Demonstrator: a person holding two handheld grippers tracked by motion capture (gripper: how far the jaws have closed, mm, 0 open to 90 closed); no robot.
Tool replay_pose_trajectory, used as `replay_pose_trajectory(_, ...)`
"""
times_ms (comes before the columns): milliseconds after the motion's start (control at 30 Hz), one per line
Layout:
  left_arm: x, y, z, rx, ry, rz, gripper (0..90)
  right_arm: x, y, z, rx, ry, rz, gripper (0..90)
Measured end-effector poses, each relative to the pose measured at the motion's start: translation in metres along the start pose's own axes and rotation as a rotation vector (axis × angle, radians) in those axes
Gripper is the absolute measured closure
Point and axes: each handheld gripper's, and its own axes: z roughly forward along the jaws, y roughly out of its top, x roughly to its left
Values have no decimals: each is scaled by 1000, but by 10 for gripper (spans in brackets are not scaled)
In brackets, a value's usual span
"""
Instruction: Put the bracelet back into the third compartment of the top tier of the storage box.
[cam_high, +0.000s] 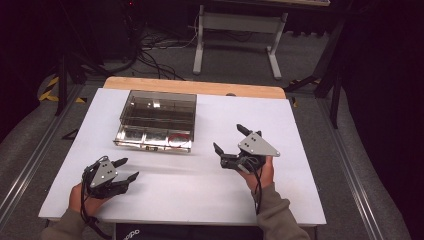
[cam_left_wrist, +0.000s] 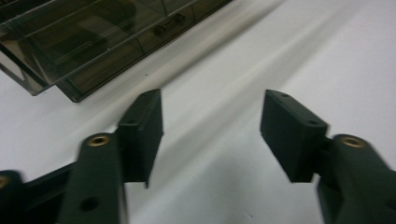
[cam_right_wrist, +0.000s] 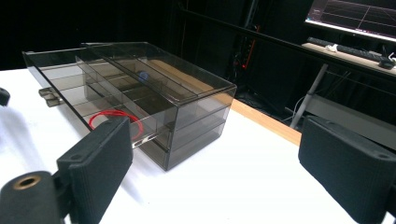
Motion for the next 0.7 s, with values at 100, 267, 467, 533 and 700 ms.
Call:
replay_pose_trajectory(100,-1,1,-1,0,-1,7,567,-4,-1,-7,-8,-4,6,113)
replay_pose_trajectory(267,-1,2,-2,-5,4,6,716,-10,-7,-18,-6,-18,5,113)
replay_pose_trajectory(467,-2,3,-3,-6,25,2,869,-18,-20,-31,4,-32,14,113)
replay_pose_trajectory(533,-2,3,-3,-7,24,-5,894,-21,-24,-35,4,-36,20,113)
replay_pose_trajectory(700,-3,4,-3,-6,25,8,895,-27,-36,-44,16,-45,24,113)
